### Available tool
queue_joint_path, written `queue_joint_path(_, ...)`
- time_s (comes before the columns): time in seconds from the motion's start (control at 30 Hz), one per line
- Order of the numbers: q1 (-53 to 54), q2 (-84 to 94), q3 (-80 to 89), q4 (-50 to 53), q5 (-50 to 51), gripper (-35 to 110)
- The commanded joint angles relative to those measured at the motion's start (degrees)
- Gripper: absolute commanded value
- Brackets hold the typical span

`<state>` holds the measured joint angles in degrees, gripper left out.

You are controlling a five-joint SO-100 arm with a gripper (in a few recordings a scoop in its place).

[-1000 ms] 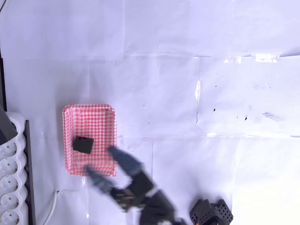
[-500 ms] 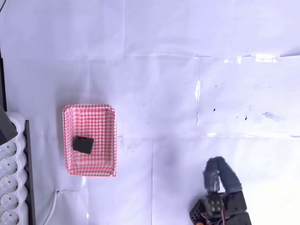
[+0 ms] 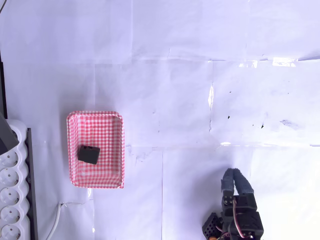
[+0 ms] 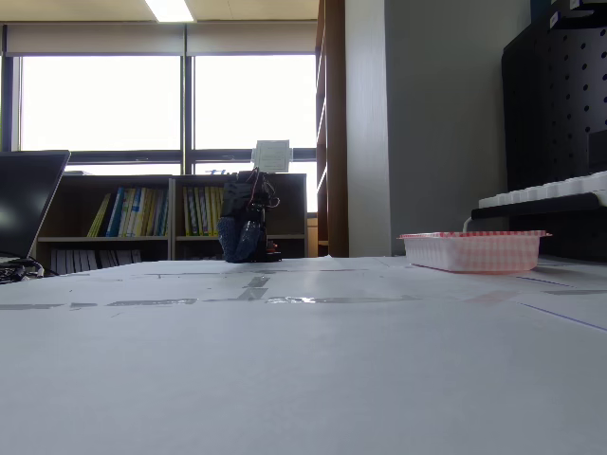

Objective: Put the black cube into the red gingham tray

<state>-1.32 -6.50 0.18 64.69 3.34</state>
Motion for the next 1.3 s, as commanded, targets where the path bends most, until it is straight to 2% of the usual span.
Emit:
queue_joint_path(0.0,-0.1,-3.3,0.7,9.3,1.1,0)
queue_joint_path(0.07,0.2,-3.3,0.7,12.6,2.2,0)
queue_joint_path(1.27,-0.1,-3.6,0.6,12.7,3.3,0)
